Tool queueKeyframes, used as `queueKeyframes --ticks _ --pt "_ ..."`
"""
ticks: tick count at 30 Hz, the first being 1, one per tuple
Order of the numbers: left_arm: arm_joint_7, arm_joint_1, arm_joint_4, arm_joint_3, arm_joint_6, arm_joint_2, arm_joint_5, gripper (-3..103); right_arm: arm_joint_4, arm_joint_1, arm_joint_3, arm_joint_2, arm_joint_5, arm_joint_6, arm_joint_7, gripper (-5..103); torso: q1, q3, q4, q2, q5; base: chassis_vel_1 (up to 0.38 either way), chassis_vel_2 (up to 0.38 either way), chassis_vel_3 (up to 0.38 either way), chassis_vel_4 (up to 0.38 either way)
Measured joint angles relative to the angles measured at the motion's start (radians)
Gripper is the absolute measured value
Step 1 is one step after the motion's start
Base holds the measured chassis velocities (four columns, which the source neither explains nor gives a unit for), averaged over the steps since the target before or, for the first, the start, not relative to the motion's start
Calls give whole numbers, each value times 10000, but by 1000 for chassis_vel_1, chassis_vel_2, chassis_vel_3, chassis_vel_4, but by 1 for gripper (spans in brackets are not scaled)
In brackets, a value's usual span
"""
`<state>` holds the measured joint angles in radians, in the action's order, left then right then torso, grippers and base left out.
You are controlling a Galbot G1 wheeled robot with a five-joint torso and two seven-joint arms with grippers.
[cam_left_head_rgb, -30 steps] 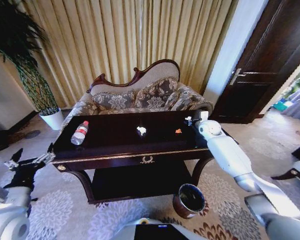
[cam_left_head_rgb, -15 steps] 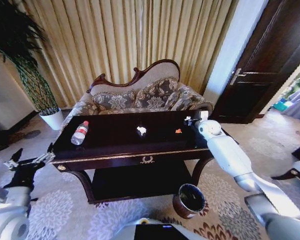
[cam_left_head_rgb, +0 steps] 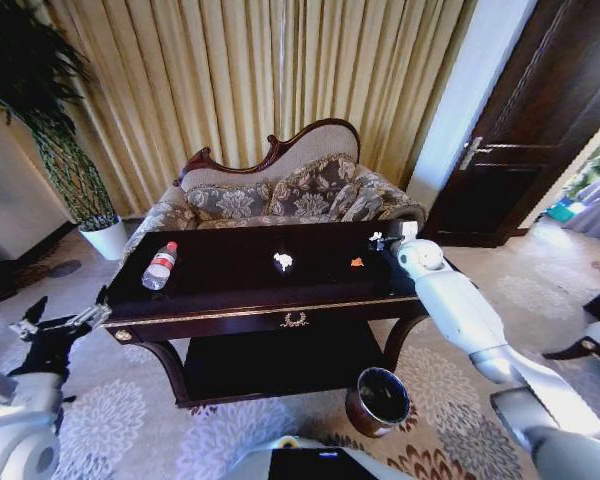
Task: Move to the front of the table and place the trash on the table into the trash bin.
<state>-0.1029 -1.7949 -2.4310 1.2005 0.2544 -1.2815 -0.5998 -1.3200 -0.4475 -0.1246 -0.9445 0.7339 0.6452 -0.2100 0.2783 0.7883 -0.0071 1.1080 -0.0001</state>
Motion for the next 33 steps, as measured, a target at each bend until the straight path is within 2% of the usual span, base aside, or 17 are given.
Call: queueKeyframes --ticks 7,9,11,12,17,22,33 --pt "11 11 6 -1 3 5 -16 100 -602 -372 -401 119 15 -208 -24 0 0 0 0 0 0 0 0 0 0" --pt "21 -4 33 -4 2 -6 -106 100 -1318 -837 -689 302 304 -1052 -1 0 0 0 -1 0 -1 0 0 0 0" --pt "21 -6 38 -12 3 -12 -133 100 -1451 -938 -742 327 341 -1208 1 0 0 0 0 0 0 0 0 0 0" --pt "22 -6 50 -43 2 -28 -180 100 -2067 -1421 -1015 441 527 -1647 8 0 0 0 2 0 -1 0 0 0 0" --pt "25 35 72 -139 -7 -35 -199 100 -3093 -2331 -1542 604 656 -1924 23 0 0 0 0 0 -1 0 0 0 0" --pt "26 196 248 -356 -187 210 -483 100 -5265 -4643 -2911 836 326 -2805 223 0 -1 -2 -2 1 -1 0 0 0 0" --pt "37 380 348 -656 -228 404 -521 100 -6764 -6854 -4136 576 -135 -3035 209 0 -1 -1 -2 1 1 0 0 0 0"
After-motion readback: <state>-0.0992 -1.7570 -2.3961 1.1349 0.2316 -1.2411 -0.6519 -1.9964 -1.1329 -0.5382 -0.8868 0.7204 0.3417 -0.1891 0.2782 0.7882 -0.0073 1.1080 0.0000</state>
